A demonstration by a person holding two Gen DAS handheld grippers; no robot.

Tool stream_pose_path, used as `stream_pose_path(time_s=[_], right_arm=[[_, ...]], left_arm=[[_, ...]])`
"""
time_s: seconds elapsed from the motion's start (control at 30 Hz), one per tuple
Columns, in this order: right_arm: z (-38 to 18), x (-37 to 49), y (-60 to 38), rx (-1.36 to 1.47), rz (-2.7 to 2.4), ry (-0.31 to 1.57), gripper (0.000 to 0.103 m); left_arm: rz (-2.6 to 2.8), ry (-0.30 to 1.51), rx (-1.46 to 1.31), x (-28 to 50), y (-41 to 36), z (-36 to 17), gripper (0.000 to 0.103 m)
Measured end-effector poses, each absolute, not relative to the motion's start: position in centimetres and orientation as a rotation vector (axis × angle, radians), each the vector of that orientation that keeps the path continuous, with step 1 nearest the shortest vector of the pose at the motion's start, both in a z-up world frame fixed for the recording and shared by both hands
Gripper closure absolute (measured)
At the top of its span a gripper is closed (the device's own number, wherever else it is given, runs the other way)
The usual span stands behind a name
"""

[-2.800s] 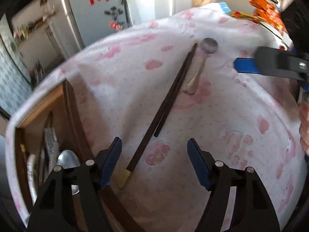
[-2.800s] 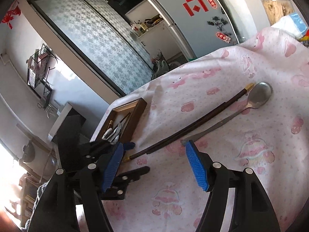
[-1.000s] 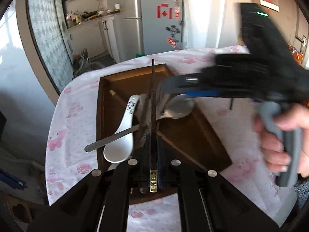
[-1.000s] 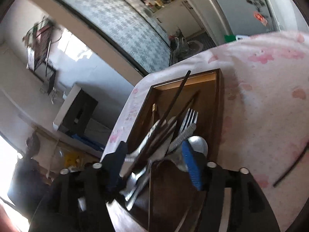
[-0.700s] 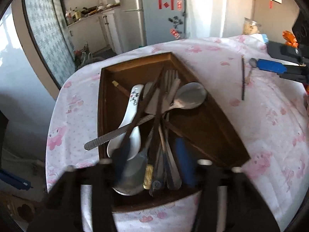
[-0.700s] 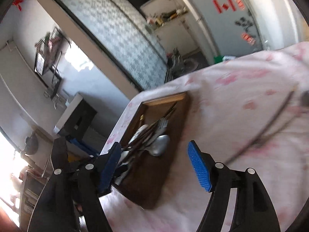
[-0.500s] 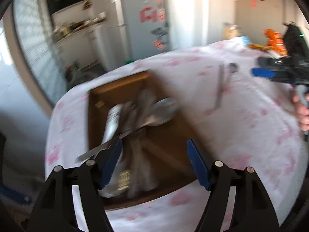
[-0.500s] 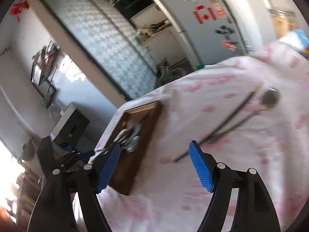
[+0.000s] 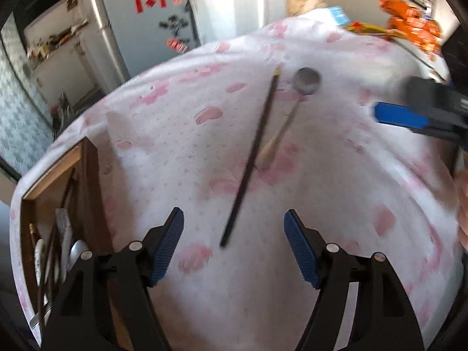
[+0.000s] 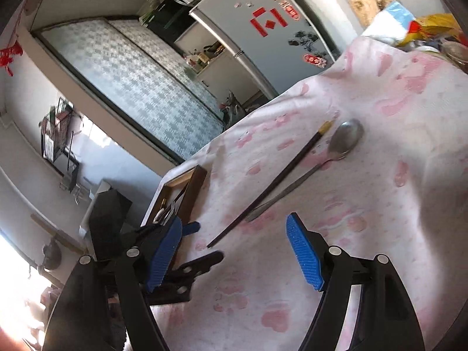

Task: Organize utensils
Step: 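Grasp the last dark chopstick from the table with the left tool, then carry the chopstick over the tray and release it with the left tool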

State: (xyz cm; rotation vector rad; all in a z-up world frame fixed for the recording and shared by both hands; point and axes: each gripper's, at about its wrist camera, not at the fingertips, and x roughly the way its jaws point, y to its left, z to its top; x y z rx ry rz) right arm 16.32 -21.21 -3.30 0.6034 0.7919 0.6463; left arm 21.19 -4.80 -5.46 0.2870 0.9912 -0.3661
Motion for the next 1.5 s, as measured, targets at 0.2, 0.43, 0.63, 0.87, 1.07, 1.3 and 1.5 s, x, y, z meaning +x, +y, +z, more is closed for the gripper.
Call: stream_pose_path(time_s=[0.2,0.43,0.63,0.87,1.07,1.3,1.5], right_arm=[[-3.9,17.0,-22.4,0.626,0.645,0.794,0.028],[-4.6,17.8,-21.7,0.650,0.658,0.823,0.028],[-5.7,18.9,-19.3,0.641,0.656,0.879,0.028],[-5.7,20.6,-15.6,0.624,0.650,0.935,0.040],[-6.8,21.0,-12.4,0.604,0.585,0.992,0.070],[-5.5,20.0,-8.8,0.531,0.591,0.961,0.084],[-3.6,19.7,-2.6,0.453,0.674,0.941,0.086]], left_arm=[[-0.409,1.017,0.247,22.1,-4.7,-5.7,0.040],[-0.450,0.991,0.301,20.3,-6.1,-5.4,0.097],[-0.461,0.950,0.260,19.0,-5.4,-4.5,0.098],[-0.505,0.893,0.200,16.7,-3.9,-1.5,0.098],[-0.522,0.884,0.147,15.2,-1.5,-1.5,0.098],[-0.491,0.875,0.112,13.4,2.5,-1.8,0.098],[-0.381,0.866,0.105,11.5,7.3,-1.5,0.098]])
